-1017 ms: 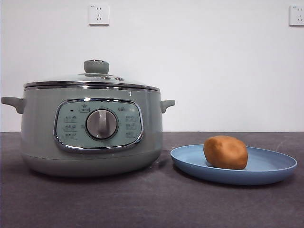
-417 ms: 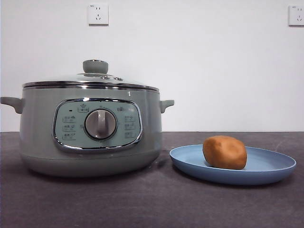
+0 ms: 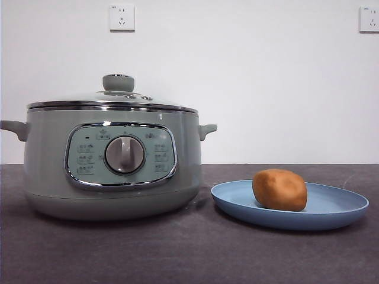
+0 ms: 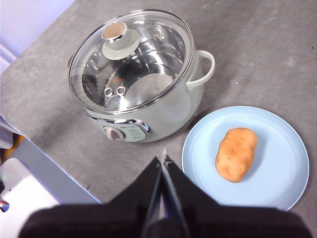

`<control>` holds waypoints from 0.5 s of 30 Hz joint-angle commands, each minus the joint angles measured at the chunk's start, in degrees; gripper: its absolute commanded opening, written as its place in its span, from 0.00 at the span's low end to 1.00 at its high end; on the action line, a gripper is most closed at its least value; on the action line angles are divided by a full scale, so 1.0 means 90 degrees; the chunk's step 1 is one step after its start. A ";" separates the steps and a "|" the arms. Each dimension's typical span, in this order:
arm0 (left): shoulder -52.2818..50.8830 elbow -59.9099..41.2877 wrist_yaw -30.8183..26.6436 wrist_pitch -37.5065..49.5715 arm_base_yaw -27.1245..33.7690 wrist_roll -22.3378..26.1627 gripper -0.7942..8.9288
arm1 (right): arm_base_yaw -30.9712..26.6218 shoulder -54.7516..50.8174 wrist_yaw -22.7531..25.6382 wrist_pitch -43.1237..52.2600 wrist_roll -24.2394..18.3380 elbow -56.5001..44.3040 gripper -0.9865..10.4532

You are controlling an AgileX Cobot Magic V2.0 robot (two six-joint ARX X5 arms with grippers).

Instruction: Take the potato out from the steamer,put the potato on the plate,close the lid

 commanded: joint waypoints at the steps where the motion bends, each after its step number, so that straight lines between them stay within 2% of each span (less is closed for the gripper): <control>1: 0.0002 -0.0024 -0.0005 -0.0342 0.0039 -0.0032 0.08 | 0.0005 -0.0022 0.0019 0.0019 0.0039 0.0012 0.07; 15: -0.0180 -0.0036 0.0012 -0.0172 0.0274 -0.0027 0.08 | 0.0005 -0.0024 0.0019 0.0019 0.0039 0.0012 0.07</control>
